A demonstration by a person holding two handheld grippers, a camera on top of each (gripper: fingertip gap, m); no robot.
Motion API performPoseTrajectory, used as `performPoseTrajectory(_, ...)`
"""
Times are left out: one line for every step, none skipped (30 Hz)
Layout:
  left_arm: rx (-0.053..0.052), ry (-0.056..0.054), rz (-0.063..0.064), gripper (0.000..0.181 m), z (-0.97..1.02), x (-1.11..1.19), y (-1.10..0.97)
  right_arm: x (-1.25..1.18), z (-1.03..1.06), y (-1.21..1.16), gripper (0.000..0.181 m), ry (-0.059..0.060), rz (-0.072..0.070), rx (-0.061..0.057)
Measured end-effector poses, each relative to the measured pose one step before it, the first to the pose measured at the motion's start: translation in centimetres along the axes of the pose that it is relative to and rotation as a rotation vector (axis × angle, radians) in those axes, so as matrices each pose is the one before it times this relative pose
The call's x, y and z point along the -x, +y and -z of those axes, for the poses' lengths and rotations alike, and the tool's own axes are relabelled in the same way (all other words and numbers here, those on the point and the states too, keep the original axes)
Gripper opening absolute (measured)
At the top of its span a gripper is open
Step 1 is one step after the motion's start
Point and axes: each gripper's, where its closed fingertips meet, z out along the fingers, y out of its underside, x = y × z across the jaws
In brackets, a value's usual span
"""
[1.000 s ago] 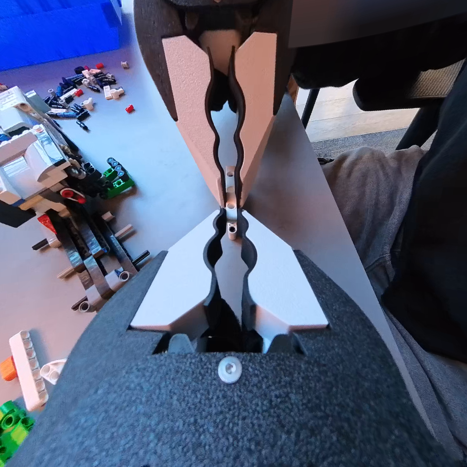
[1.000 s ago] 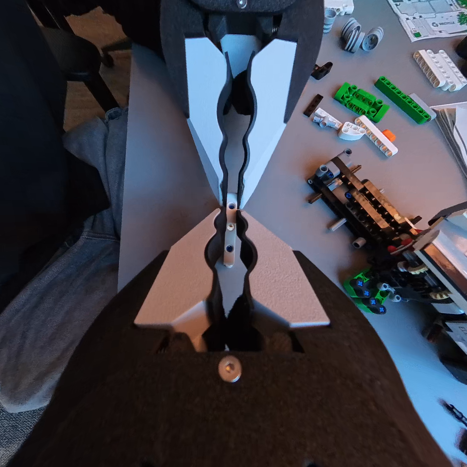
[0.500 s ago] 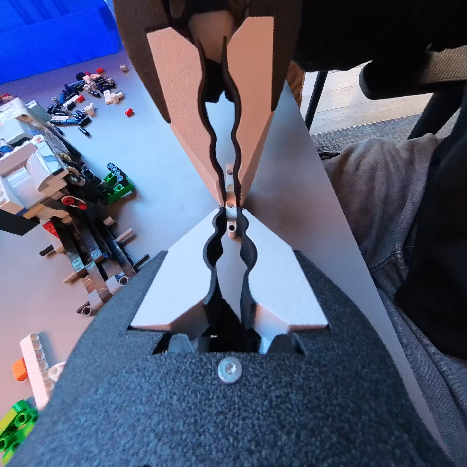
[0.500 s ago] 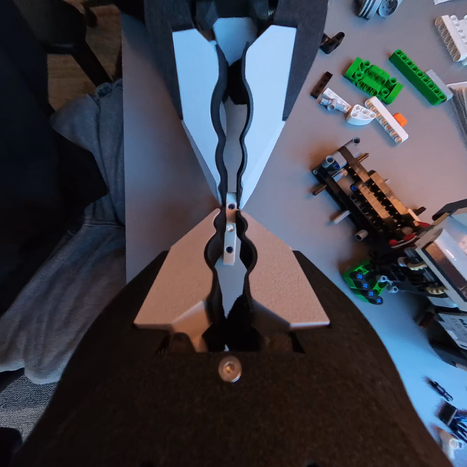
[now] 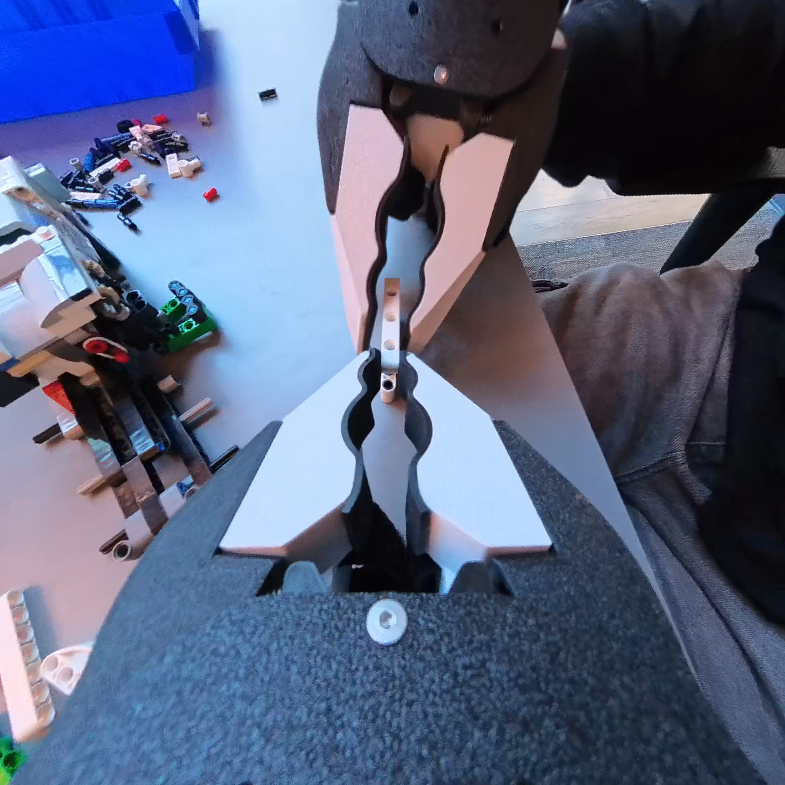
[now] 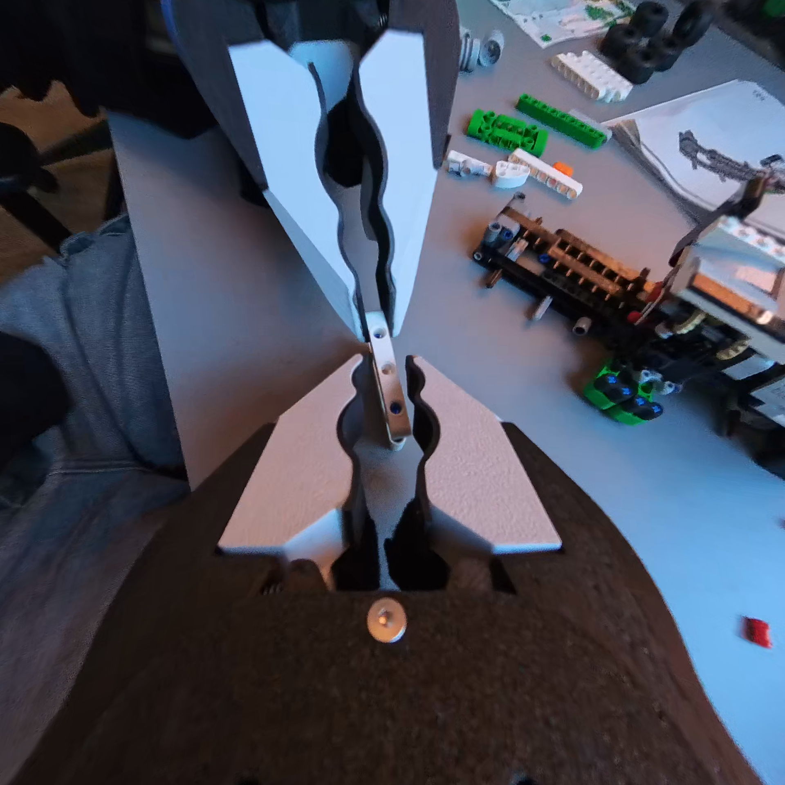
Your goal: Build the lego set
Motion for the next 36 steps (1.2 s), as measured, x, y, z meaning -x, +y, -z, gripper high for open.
performPoseTrajectory(-0.0032,0.0006,-0.0084,0.007,-0.084,-0.153,-0.058,0.128,-0.24,0.26,0.015,0.0105,0.0032,0.0084)
performPoseTrajectory(-0.0028,-0.0021,-0.0075,0.007,-0.032,-0.054,-0.019,-0.002,-0.026,-0.084,0.016,0.0168,0.0076,-0.0014)
performPoseTrajectory(-0.0034,0.0045,-0.0047,0.007,0.007,-0.077,0.005,0.205,0.063,-0.277,0.011,0.0023,0.0091,-0.0158)
performPoseTrajectory(-0.0021,0.0079,0.0015,0.007,0.06,-0.064,0.033,0.213,-0.009,-0.151,0.009,-0.0015,0.008,-0.0061)
performPoseTrajectory(-0.0017,0.005,0.0003,0.007,0.068,-0.036,0.04,0.065,-0.066,-0.015,0.008,-0.0019,0.0055,0.0008)
performPoseTrajectory(-0.0002,0.0029,-0.0037,0.007,0.045,-0.06,0.024,0.152,-0.038,0.002,0.008,-0.0189,-0.0064,0.0006)
performPoseTrajectory(0.0024,-0.0065,-0.0139,0.007,0.04,0.004,0.025,0.151,-0.022,0.006,0.007,-0.0213,-0.0105,0.0006)
performPoseTrajectory(0.0055,-0.0154,-0.0273,0.008,0.061,0.045,0.059,0.01,-0.041,-0.008,0.007,-0.0078,-0.0059,0.0006)
performPoseTrajectory(0.0076,-0.0181,-0.0302,0.008,0.048,0.047,0.096,0.042,-0.03,-0.018,0.007,-0.0047,0.0017,0.0003)
performPoseTrajectory(0.0056,-0.0139,-0.0233,0.008,0.058,0.025,0.107,0.001,-0.012,-0.001,0.007,-0.0038,-0.0004,0.0003)
performPoseTrajectory(-0.0003,-0.0048,-0.0095,0.008,0.016,-0.015,0.065,0.047,0.011,0.014,0.007,-0.0104,-0.0081,0.0004)
performPoseTrajectory(-0.0057,0.0046,0.0036,0.007,-0.004,-0.05,-0.012,0.117,0.026,0.03,0.007,-0.016,-0.0047,0.0)
performPoseTrajectory(-0.0056,0.0081,0.0071,0.007,-0.028,-0.029,-0.023,0.045,0.026,0.016,0.007,-0.0094,-0.0022,0.0003)
performPoseTrajectory(-0.0017,0.0107,0.0088,0.007,-0.007,-0.028,-0.003,0.026,0.016,0.03,0.007,-0.006,-0.0008,0.0002)
performPoseTrajectory(0.0007,0.0142,0.0112,0.007,0.006,-0.049,0.02,0.022,0.0,0.005,0.007,-0.0038,-0.0007,0.0003)
performPoseTrajectory(0.0009,0.0092,0.0028,0.006,0.015,-0.044,0.032,0.027,0.001,0.009,0.007,0.0004,0.0076,0.0001)
performPoseTrajectory(0.0009,-0.003,-0.0098,0.006,-0.006,-0.021,0.035,0.021,-0.005,0.004,0.007,0.0041,0.0068,0.0004)
performPoseTrajectory(0.0009,-0.0092,-0.0129,0.006,-0.025,-0.024,0.015,-0.005,0.01,0.02,0.007,0.0029,0.0028,0.0005)
performPoseTrajectory(0.0008,-0.0029,-0.0072,0.006,-0.024,-0.073,0.013,0.053,0.033,0.025,0.007,-0.0027,-0.0034,0.0)
performPoseTrajectory(0.0017,0.003,0.0021,0.006,-0.012,-0.068,0.006,0.085,0.022,0.021,0.007,-0.0075,-0.0063,0.0001)
performPoseTrajectory(0.0017,-0.0039,0.0,0.006,-0.017,0.042,0.015,-0.03,0.002,0.02,0.007,0.0006,-0.0012,0.0004)
performPoseTrajectory(0.0007,-0.0026,-0.0015,0.006,-0.007,0.012,0.008,-0.026,-0.007,-0.004,0.007,-0.0013,-0.0007,-0.0003)
performPoseTrajectory(0.0005,0.003,0.0058,0.006,-0.008,0.025,0.005,0.013,-0.004,-0.024,0.007,-0.0039,0.0007,-0.0012)
performPoseTrajectory(0.0002,0.0038,0.0099,0.006,-0.003,0.057,0.005,-0.09,-0.008,-0.023,0.007,0.0022,-0.0038,-0.0011)
performPoseTrajectory(-0.0009,0.0078,0.009,0.006,-0.005,-0.006,-0.024,-0.047,0.01,-0.014,0.007,0.0015,-0.0031,-0.0013)
performPoseTrajectory(0.0003,0.0036,0.0063,0.006,-0.008,0.032,-0.022,-0.004,0.04,-0.005,0.007,0.0037,0.0032,-0.0006)
performPoseTrajectory(0.0012,-0.002,0.0015,0.006,-0.014,0.093,-0.012,-0.009,0.084,0.042,0.012,0.0057,0.0081,-0.0011)
performPoseTrajectory(0.0004,0.0026,0.0035,0.006,-0.007,0.056,-0.01,0.234,0.17,-0.037,0.02,-0.0086,0.0089,-0.0082)
performPoseTrajectory(-0.0018,0.0046,0.0053,0.006,-0.016,-0.001,-0.027,0.07,0.227,-0.027,0.023,0.0014,0.0065,-0.0088)
performPoseTrajectory(-0.0024,0.005,0.0004,0.006,-0.028,-0.057,-0.04,-0.092,0.242,0.08,0.019,0.0087,0.0071,-0.0009)
performPoseTrajectory(0.0005,0.0,-0.0058,0.006,-0.018,-0.054,-0.03,-0.166,0.227,-0.051,0.012,0.0114,0.0064,-0.0063)
performPoseTrajectory(0.0025,-0.0068,-0.0095,0.006,-0.005,0.025,-0.009,-0.201,0.235,-0.183,0.008,0.0138,0.0076,-0.0141)
performPoseTrajectory(0.0012,-0.0051,-0.0071,0.006,0.006,0.024,0.002,-0.046,0.163,-0.153,0.007,0.0012,0.0051,-0.011)
performPoseTrajectory(0.0,-0.0048,-0.0027,0.007,0.017,0.049,0.005,0.008,0.093,-0.106,0.007,-0.0056,-0.0042,-0.0062)
performPoseTrajectory(-0.002,-0.0054,-0.0021,0.007,0.016,0.062,0.012,-0.058,0.056,-0.077,0.007,-0.0024,-0.0053,-0.0035)
performPoseTrajectory(-0.0027,-0.0025,-0.0026,0.007,0.017,0.017,0.005,0.024,0.004,-0.055,0.007,-0.0037,-0.0053,-0.0031)
